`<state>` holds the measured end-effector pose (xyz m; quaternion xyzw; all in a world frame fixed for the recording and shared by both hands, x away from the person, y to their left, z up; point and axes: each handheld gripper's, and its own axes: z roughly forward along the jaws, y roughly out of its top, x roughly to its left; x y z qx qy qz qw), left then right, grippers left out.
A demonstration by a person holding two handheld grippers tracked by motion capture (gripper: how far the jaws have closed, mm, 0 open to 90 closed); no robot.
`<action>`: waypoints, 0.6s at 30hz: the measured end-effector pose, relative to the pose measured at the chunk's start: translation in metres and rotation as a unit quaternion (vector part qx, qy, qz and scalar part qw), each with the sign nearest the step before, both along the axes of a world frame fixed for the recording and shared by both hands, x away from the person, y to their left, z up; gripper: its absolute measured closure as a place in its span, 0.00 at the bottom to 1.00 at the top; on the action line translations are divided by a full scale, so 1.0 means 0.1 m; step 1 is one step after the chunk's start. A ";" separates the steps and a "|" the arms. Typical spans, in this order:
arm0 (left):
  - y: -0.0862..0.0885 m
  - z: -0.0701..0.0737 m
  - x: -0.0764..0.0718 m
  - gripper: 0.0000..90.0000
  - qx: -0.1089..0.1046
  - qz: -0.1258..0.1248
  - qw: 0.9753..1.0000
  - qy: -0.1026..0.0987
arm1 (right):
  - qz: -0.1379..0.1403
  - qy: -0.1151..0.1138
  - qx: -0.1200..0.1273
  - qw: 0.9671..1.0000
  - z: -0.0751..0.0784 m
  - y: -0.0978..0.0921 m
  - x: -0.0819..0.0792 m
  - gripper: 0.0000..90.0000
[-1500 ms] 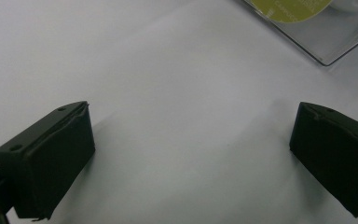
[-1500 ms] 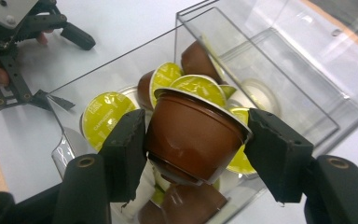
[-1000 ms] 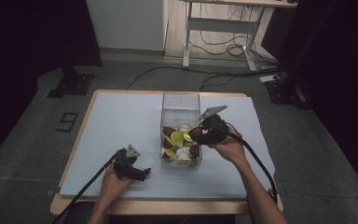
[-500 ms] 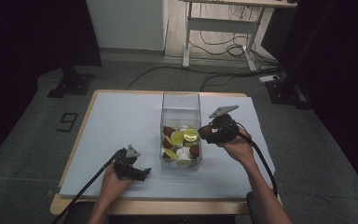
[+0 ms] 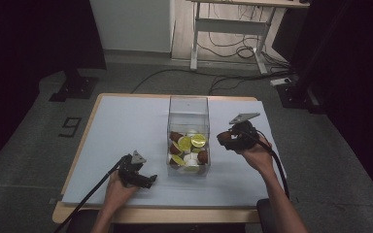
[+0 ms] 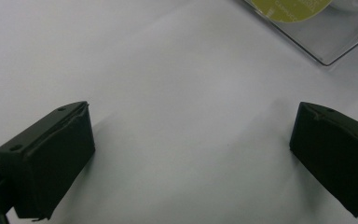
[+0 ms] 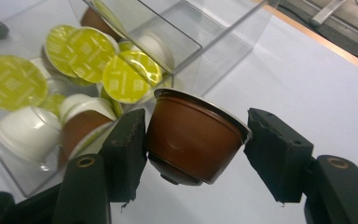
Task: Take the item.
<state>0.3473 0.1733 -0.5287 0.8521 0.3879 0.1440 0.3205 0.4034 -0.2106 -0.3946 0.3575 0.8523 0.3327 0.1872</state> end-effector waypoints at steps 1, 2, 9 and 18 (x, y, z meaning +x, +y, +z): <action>0.00 0.00 0.00 0.00 0.000 0.000 1.000 0.000 | -0.002 -0.001 -0.001 1.000 -0.01 -0.01 0.00 0.44; 0.00 0.00 0.00 0.00 0.000 0.000 1.000 0.000 | -0.003 -0.002 -0.001 1.000 -0.03 -0.02 0.00 0.44; 0.00 0.00 0.00 0.00 0.000 0.000 1.000 0.000 | -0.015 0.000 -0.004 1.000 -0.14 -0.10 0.00 0.44; 0.00 0.00 0.00 0.00 0.000 0.000 1.000 0.000 | -0.029 0.010 0.001 1.000 -0.31 -0.22 0.03 0.44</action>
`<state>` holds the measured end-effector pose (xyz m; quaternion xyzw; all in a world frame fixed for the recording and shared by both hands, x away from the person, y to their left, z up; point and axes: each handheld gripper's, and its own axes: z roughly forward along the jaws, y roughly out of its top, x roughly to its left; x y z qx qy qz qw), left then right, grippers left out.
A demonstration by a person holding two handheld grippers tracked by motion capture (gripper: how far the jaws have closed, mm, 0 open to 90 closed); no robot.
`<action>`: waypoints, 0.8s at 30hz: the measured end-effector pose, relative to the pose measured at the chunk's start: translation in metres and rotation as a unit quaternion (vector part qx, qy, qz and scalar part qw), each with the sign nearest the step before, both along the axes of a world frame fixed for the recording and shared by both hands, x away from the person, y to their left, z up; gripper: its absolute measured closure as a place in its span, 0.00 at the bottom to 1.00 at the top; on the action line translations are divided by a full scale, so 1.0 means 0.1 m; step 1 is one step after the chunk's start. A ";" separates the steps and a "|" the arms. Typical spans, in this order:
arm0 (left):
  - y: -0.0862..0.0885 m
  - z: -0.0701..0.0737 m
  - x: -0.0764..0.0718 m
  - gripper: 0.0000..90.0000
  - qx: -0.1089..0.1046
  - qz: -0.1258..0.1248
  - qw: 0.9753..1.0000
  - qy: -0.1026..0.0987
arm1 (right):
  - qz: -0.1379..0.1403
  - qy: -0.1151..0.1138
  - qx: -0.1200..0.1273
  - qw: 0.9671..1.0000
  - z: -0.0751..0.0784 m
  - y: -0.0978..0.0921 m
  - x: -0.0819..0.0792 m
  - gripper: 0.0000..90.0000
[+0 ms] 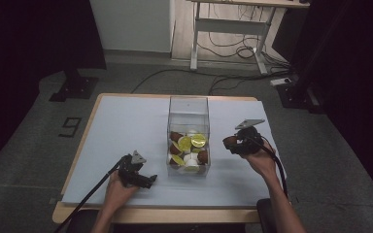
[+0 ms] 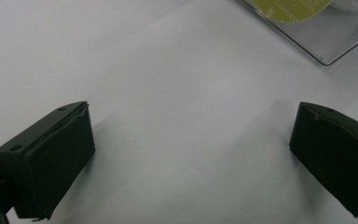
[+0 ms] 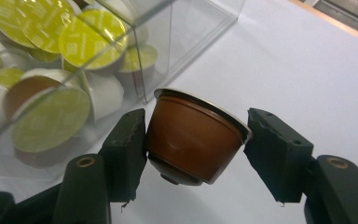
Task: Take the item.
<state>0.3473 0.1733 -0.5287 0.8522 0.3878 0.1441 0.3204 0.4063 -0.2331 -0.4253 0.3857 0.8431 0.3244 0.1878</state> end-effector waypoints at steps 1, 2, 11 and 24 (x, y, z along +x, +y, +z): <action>0.00 0.00 0.00 0.00 -0.001 0.001 1.000 0.000 | -0.001 0.000 -0.002 1.000 -0.03 -0.01 0.00 0.44; 0.00 0.00 0.00 0.00 -0.001 0.001 1.000 0.000 | -0.002 0.000 -0.003 1.000 -0.05 -0.02 0.01 0.44; 0.00 0.00 0.00 0.00 0.000 0.001 1.000 0.000 | -0.012 0.005 -0.007 1.000 -0.21 -0.07 0.03 0.44; 0.00 0.00 0.00 0.00 0.000 0.000 1.000 0.000 | -0.018 0.018 -0.008 1.000 -0.44 -0.10 0.03 0.44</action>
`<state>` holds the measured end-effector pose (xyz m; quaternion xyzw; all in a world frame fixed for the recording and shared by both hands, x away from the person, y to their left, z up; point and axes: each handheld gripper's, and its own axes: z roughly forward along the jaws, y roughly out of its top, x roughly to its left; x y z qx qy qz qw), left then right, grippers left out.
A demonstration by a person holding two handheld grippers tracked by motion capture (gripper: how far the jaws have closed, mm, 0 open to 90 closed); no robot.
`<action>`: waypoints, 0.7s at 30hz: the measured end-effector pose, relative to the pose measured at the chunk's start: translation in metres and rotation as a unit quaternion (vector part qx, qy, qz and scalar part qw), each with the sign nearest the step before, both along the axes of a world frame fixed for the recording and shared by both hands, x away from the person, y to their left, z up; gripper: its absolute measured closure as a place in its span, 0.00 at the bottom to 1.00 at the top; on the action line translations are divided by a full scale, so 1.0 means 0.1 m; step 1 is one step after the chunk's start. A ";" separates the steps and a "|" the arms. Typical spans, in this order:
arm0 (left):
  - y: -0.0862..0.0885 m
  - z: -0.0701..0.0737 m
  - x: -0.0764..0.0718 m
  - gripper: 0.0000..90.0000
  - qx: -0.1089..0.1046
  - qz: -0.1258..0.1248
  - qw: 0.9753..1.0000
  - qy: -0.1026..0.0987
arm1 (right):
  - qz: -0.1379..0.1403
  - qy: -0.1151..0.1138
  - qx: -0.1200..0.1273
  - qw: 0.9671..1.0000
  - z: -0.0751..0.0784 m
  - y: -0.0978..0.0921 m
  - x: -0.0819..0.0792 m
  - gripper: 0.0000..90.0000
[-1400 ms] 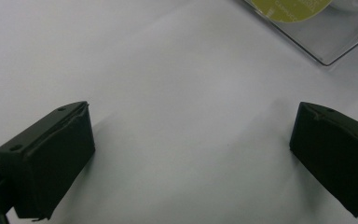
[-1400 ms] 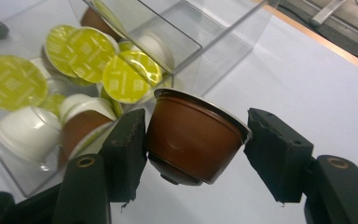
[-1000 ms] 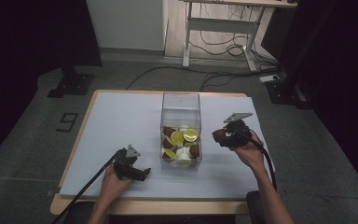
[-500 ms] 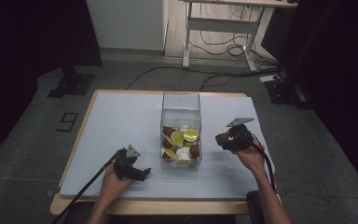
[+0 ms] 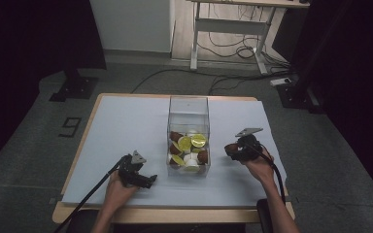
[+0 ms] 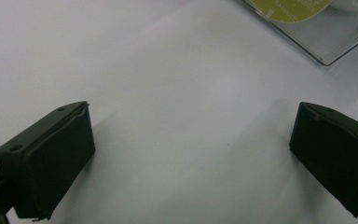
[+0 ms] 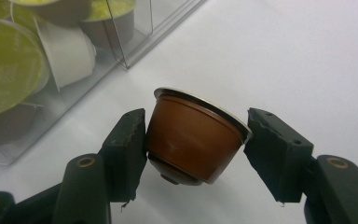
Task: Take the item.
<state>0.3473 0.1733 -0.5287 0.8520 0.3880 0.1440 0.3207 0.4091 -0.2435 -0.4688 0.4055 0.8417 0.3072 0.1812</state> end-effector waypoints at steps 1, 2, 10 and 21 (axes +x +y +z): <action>0.00 0.00 0.00 0.00 0.000 0.000 1.000 0.000 | -0.001 0.002 -0.001 1.000 -0.02 0.00 0.00 0.44; 0.00 0.00 0.00 0.00 0.000 0.000 1.000 0.000 | -0.002 0.002 -0.002 1.000 -0.03 -0.01 0.01 0.44; 0.00 0.00 0.00 0.00 0.000 0.000 1.000 0.000 | -0.002 0.014 -0.007 1.000 -0.15 -0.01 0.01 0.44; 0.00 0.00 0.00 0.00 0.000 0.000 1.000 0.000 | 0.005 0.027 -0.021 0.999 -0.26 0.03 0.02 0.44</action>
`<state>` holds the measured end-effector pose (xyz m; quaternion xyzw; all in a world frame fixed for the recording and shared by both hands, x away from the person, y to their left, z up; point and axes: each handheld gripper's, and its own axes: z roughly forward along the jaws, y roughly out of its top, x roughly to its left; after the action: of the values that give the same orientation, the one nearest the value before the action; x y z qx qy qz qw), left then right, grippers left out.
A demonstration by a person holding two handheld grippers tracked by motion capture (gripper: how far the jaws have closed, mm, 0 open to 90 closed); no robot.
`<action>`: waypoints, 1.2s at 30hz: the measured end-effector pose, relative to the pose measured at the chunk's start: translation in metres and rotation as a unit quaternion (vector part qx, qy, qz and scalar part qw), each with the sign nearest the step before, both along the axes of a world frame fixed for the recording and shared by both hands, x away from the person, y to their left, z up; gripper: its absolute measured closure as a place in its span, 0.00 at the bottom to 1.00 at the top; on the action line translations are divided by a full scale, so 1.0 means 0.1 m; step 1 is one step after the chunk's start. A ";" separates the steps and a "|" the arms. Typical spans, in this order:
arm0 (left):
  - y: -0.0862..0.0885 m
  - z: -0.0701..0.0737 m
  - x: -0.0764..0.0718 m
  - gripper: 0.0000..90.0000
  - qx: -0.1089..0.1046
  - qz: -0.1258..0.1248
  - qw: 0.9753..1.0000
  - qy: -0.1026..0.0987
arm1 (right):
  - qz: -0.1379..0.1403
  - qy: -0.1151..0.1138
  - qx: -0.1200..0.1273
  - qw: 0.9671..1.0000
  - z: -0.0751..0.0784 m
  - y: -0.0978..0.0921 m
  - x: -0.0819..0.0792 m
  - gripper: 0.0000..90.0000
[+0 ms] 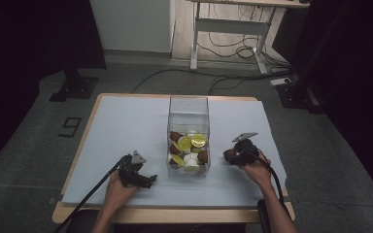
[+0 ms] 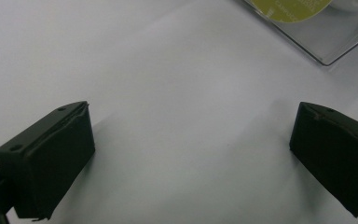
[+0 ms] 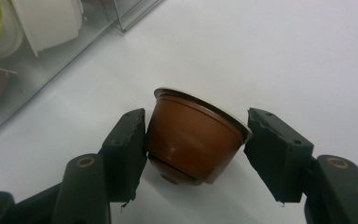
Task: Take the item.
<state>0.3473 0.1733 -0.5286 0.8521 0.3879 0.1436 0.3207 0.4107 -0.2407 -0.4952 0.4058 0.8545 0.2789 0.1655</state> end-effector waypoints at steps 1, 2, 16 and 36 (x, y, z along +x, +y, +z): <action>0.00 0.00 0.00 0.00 0.000 0.000 1.000 0.000 | 0.000 0.001 -0.001 1.000 -0.01 0.00 0.00 0.44; 0.00 0.00 0.00 0.00 0.000 0.000 1.000 0.000 | 0.001 0.003 -0.002 1.000 -0.01 0.01 0.00 0.43; 0.00 0.00 0.00 0.00 0.000 0.000 1.000 0.000 | 0.004 0.004 -0.010 1.000 -0.06 0.03 0.00 0.39; 0.00 0.00 0.00 0.00 0.000 0.000 1.000 0.000 | -0.020 -0.045 0.005 0.999 0.19 -0.01 -0.18 0.14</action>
<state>0.3473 0.1734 -0.5287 0.8521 0.3878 0.1436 0.3208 0.3926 -0.2421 -0.4764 0.4105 0.8365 0.2976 0.2079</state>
